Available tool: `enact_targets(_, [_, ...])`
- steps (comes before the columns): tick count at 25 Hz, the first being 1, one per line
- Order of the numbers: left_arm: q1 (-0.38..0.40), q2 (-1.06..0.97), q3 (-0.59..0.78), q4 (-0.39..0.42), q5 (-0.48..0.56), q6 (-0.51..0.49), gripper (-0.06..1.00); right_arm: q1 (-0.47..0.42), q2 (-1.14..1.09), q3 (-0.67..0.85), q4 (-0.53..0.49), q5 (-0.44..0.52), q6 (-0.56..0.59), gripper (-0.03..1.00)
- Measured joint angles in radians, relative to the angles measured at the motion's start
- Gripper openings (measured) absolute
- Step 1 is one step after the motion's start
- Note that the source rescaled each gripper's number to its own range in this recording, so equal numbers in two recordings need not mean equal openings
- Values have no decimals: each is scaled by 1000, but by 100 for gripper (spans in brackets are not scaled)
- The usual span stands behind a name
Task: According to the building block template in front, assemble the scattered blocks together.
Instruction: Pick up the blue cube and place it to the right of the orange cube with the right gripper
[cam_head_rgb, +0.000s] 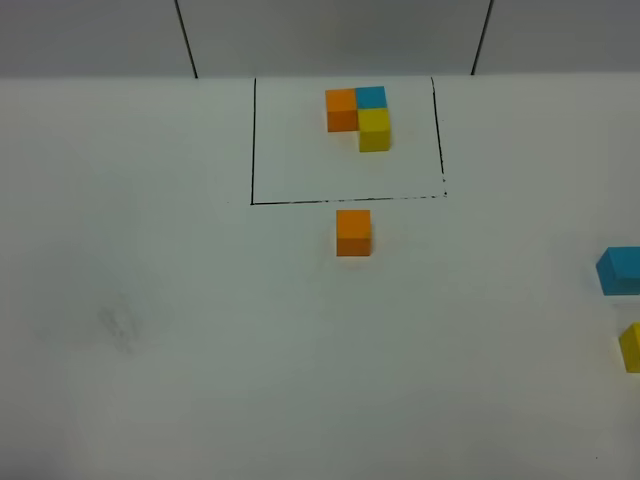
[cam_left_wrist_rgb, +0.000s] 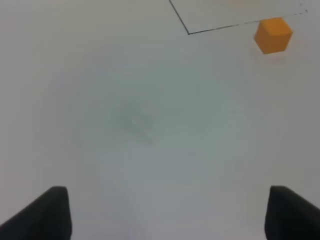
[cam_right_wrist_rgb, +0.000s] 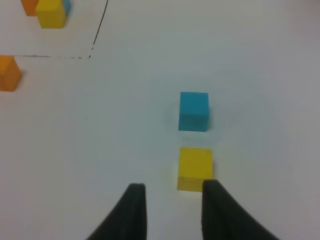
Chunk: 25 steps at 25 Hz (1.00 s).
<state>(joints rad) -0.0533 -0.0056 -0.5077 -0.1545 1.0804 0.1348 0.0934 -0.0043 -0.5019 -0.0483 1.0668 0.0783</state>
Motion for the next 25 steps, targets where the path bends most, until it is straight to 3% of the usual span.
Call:
enact_targets(8, [79,0,0,0,0,-2,72,0,0,0,0,0,0,0])
enact_targets(25, [86,0,0,-2,0,-39,72,0,0,0,0,0,0,0])
